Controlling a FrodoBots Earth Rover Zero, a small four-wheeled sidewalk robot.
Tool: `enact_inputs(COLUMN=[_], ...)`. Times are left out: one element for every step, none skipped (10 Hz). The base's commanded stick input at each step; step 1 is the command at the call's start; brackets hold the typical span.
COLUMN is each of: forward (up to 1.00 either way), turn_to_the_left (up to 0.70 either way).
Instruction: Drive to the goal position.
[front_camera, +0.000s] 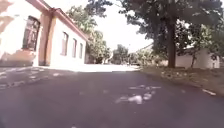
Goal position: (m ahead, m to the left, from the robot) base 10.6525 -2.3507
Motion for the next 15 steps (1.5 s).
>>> enact_inputs(forward=[0.85, 0.85, 0.85, 0.85, 0.85, 0.85, 0.85, 0.85, 0.85, 0.85, 0.85, 0.85, 0.85, 0.85, 0.85], turn_to_the_left=[0.0, 0.0, 0.0, 0.0, 0.0, 0.0, 0.0, 0.0, 0.0, 0.0, 0.0, 0.0, 0.0, 0.0, 0.0])
